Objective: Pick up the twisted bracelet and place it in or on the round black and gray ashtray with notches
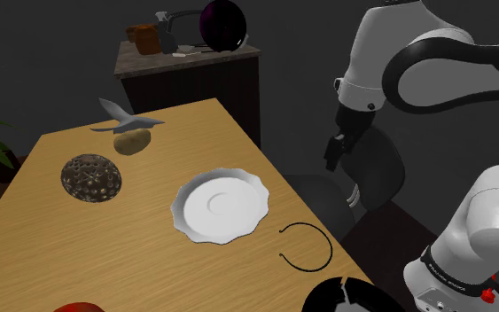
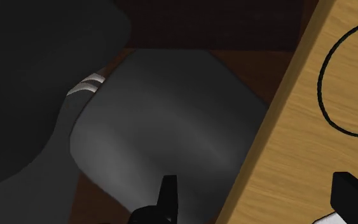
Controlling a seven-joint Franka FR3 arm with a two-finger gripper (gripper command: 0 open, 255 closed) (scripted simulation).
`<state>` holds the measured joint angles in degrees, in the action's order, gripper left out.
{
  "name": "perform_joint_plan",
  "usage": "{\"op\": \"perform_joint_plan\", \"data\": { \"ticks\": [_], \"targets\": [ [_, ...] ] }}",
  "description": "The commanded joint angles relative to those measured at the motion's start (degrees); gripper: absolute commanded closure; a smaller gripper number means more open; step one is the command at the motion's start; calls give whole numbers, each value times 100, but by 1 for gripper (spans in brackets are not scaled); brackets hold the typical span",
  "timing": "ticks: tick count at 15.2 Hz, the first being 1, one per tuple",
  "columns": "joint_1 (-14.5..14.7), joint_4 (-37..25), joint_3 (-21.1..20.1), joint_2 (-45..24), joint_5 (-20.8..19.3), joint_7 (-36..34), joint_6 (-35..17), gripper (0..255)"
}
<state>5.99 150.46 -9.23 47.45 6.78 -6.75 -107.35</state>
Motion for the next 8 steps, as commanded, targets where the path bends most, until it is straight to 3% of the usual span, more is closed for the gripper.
{"op": "perform_joint_plan", "data": {
  "ticks": [1, 8],
  "targets": [
    [125, 201, -242, -82, 170, -230, -228, 0],
    [551, 623, -1083, -657, 749, -984, -1035, 0]
  ]
}}
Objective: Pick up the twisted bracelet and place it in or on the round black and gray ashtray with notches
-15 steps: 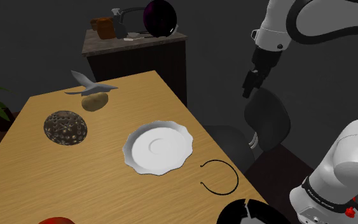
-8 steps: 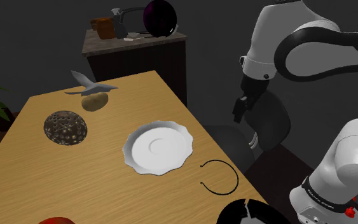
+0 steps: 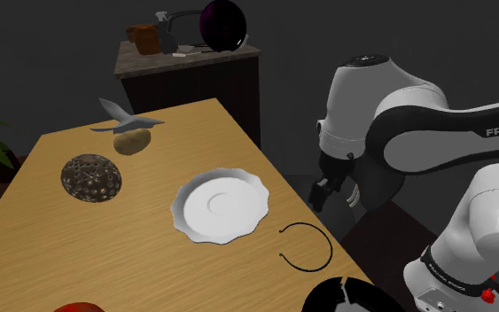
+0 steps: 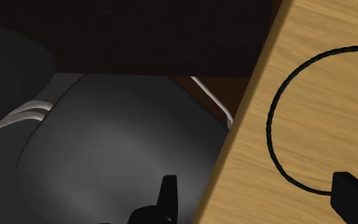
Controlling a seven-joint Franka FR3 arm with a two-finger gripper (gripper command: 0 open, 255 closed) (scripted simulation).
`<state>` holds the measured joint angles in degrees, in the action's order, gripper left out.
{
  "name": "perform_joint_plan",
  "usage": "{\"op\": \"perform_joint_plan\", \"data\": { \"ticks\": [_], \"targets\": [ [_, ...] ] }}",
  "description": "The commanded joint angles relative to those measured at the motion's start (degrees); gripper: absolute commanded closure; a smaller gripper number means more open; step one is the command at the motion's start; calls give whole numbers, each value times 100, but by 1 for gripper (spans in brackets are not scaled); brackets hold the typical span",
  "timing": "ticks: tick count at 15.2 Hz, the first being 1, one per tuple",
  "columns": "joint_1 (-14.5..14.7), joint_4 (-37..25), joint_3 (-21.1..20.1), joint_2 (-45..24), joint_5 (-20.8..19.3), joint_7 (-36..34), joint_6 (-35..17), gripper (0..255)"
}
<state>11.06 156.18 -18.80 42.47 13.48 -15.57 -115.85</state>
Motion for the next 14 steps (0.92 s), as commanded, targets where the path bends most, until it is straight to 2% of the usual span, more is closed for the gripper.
{"op": "perform_joint_plan", "data": {
  "ticks": [1, 3, 10, 14],
  "targets": [
    [99, 82, -253, -281, 160, -210, -316, 0],
    [183, 119, -465, -507, 285, -392, -539, 0],
    [184, 447, -627, -884, 382, -392, -1241, 0],
    [183, 471, -640, -921, 388, -393, -1301, 0]
  ]
}}
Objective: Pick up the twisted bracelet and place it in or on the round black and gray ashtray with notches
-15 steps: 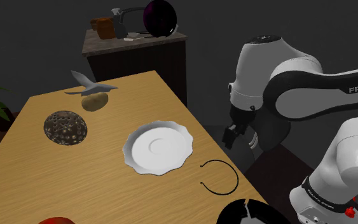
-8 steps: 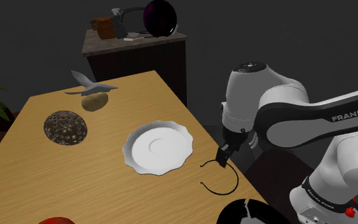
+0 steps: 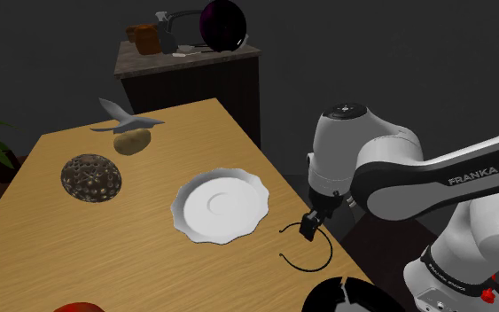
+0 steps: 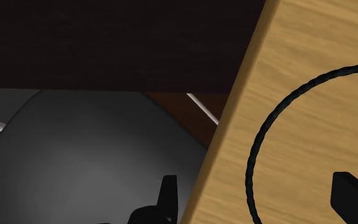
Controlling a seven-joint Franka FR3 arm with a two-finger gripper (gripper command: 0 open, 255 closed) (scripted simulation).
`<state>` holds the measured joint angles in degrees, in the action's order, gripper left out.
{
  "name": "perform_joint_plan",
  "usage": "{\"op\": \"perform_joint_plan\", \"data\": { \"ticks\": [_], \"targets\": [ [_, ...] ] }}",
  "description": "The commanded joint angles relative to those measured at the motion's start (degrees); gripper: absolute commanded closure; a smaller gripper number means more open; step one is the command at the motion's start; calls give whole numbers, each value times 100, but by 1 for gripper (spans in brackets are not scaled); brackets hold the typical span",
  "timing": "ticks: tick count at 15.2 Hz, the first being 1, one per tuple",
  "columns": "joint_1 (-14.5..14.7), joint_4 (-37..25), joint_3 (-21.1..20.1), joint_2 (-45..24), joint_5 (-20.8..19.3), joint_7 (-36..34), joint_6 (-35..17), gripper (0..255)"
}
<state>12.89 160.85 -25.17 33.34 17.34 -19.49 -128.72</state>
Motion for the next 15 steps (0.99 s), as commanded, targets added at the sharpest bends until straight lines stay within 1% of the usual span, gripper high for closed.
{"op": "perform_joint_plan", "data": {
  "ticks": [1, 4, 5, 13, 15],
  "targets": [
    [0, 5, -3, -8, 2, 0, -14, 0],
    [0, 5, -3, -8, 2, 0, -14, 0],
    [0, 5, -3, -8, 2, 0, -14, 255],
    [-30, -24, 3, -57, -21, 14, -33, 255],
    [5, -37, 24, 55, -13, -1, 90, 255]
  ]
}}
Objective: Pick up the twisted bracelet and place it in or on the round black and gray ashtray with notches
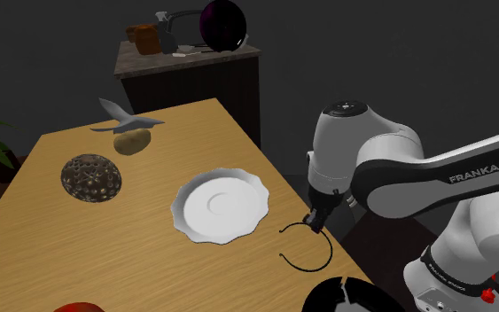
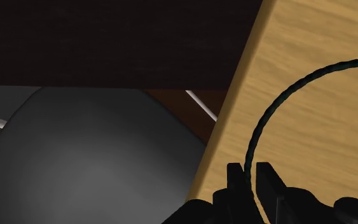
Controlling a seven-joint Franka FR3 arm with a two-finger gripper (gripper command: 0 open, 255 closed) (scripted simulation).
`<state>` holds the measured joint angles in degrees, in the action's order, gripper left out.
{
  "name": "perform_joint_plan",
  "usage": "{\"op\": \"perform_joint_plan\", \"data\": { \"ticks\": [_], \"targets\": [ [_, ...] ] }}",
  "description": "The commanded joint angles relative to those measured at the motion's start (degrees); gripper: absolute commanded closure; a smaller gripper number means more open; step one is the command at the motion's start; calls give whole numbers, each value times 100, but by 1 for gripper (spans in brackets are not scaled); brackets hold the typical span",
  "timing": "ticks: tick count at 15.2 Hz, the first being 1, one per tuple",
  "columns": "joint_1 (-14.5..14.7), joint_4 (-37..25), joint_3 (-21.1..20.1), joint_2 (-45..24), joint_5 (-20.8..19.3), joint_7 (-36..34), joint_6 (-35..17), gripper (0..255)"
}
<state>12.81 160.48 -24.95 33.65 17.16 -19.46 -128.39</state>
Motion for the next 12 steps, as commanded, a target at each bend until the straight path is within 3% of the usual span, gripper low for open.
{"op": "perform_joint_plan", "data": {
  "ticks": [1, 12],
  "targets": [
    [16, -43, 27, 86, -7, -3, 161, 255],
    [-3, -606, 270, 584, -167, -9, 1219, 255]
  ]
}}
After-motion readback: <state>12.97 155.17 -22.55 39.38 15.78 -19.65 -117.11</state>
